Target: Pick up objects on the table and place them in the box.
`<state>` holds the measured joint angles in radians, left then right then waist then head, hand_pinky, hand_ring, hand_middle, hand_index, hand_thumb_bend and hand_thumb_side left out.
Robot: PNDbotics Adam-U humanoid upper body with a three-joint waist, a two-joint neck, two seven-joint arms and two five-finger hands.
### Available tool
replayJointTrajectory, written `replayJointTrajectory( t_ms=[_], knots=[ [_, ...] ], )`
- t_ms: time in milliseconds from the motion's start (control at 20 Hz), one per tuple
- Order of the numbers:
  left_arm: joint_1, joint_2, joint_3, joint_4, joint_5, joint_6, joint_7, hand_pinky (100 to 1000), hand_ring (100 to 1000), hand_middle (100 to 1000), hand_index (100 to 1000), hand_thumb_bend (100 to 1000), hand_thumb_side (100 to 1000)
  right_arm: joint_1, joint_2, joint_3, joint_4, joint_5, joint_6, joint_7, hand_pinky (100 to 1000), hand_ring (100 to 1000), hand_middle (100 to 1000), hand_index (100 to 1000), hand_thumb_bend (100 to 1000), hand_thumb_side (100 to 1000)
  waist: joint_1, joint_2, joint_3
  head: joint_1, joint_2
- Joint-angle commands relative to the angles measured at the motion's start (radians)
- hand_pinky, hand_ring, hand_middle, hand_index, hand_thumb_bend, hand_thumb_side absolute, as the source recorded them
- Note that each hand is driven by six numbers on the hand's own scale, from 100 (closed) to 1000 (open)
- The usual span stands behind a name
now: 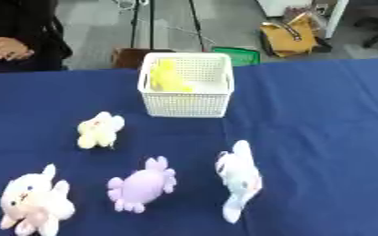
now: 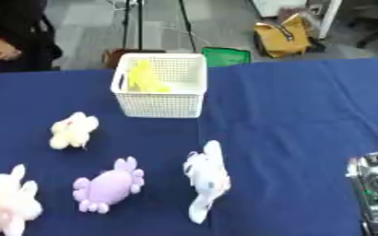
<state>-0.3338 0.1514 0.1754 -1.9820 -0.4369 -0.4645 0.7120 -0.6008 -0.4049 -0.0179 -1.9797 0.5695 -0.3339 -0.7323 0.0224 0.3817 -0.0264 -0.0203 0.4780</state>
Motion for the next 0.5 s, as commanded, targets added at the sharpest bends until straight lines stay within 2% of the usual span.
replayJointTrajectory(
  t_ms=[50, 150, 250, 350, 500],
  knots=[
    [-0.001, 0.026, -0.003, -0.018, 0.003, -0.064, 0.064, 726, 818, 789, 825, 100, 645, -0.065, -0.113, 0.036, -0.020, 0.016, 0.128, 0.088, 816, 841, 733, 872, 100, 1000, -0.007, -0.032, -0.003, -0.001, 0.016],
    [0.003, 0.029, -0.006, -0.018, 0.006, -0.063, 0.060, 726, 818, 789, 825, 100, 644, -0.126, -0.193, 0.079, -0.020, 0.048, 0.246, 0.199, 820, 841, 739, 877, 100, 1000, -0.012, -0.039, -0.004, -0.002, 0.024],
    [0.005, 0.031, -0.009, -0.018, 0.010, -0.062, 0.056, 726, 818, 789, 825, 100, 644, -0.179, -0.264, 0.130, -0.020, 0.068, 0.326, 0.305, 824, 844, 750, 885, 100, 1000, -0.018, -0.044, -0.005, -0.001, 0.030],
    [0.006, 0.032, -0.010, -0.018, 0.013, -0.062, 0.052, 726, 818, 789, 825, 100, 644, -0.217, -0.306, 0.164, -0.020, 0.077, 0.374, 0.387, 825, 844, 753, 887, 100, 1000, -0.020, -0.048, -0.006, -0.001, 0.034],
    [0.008, 0.034, -0.012, -0.018, 0.015, -0.062, 0.049, 726, 818, 789, 825, 100, 644, -0.255, -0.348, 0.201, -0.020, 0.079, 0.412, 0.472, 827, 845, 759, 891, 100, 1000, -0.023, -0.052, -0.006, -0.001, 0.037]
  ],
)
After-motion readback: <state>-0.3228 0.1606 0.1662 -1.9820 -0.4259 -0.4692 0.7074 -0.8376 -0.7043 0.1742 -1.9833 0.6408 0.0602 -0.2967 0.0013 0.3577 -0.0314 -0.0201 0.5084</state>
